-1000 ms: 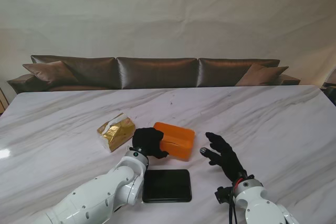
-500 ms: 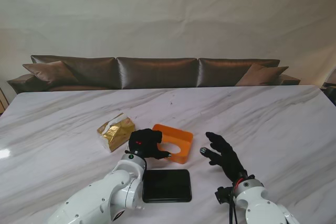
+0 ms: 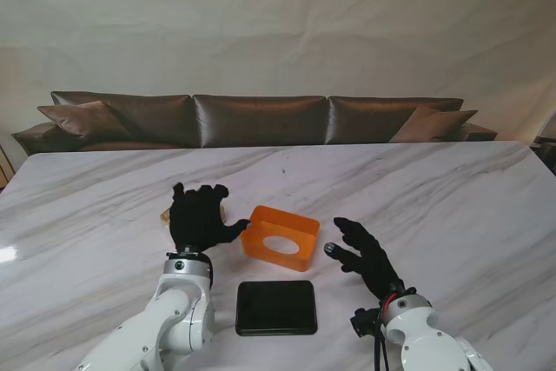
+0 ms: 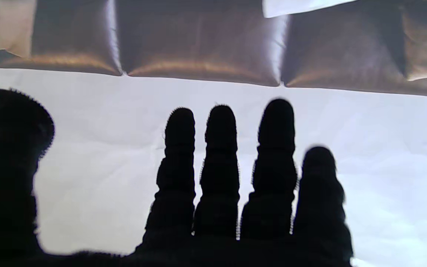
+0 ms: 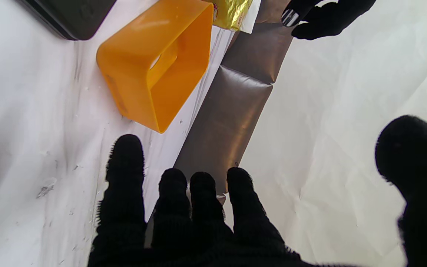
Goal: Refill a tissue box and feed the first sheet
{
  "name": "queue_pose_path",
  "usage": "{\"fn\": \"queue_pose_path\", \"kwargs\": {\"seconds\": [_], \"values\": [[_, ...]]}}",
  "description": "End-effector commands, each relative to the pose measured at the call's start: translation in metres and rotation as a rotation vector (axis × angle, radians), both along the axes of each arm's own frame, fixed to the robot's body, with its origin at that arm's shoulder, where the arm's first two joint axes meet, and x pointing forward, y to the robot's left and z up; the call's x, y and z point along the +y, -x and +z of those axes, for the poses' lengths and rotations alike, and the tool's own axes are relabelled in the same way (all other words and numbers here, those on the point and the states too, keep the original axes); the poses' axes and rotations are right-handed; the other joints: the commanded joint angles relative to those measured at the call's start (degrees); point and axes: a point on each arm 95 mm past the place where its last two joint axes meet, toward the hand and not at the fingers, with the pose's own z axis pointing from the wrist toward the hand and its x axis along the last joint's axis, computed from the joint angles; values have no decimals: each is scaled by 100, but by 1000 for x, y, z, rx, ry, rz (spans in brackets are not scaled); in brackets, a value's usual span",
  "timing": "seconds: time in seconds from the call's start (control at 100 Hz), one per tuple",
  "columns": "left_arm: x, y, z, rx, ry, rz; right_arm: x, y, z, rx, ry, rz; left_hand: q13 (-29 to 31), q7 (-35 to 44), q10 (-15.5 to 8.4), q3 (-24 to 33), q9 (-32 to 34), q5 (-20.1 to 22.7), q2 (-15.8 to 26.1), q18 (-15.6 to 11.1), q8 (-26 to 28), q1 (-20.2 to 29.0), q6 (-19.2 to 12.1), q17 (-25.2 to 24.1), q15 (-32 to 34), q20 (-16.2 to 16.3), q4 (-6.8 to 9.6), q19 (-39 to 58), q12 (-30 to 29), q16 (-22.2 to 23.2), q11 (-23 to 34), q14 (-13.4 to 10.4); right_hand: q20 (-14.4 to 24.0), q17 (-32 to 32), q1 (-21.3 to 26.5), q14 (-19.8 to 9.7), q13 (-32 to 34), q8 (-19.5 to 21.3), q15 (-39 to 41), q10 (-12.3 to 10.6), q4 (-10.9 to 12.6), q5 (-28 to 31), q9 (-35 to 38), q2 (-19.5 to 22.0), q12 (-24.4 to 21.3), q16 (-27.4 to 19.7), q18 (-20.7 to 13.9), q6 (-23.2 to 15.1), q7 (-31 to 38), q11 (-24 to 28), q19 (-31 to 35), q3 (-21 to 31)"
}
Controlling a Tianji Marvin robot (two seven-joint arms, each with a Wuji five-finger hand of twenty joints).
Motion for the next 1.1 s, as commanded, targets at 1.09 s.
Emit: {"fn": "queue_pose_path", "kwargs": {"seconds": [1.09], "values": [[62, -65, -71, 380, 98, 158, 9, -8, 3, 23, 22, 12, -3505, -4046, 1092, -74, -3320, -1932, 216, 897, -2427, -230, 1761, -2430, -1539, 396, 35, 8506, -1766, -1870, -3250, 1198, -58, 52, 57, 8, 83, 132, 115, -9, -133, 138, 133, -220, 58, 45, -222, -164, 41, 3, 159, -53]]}}
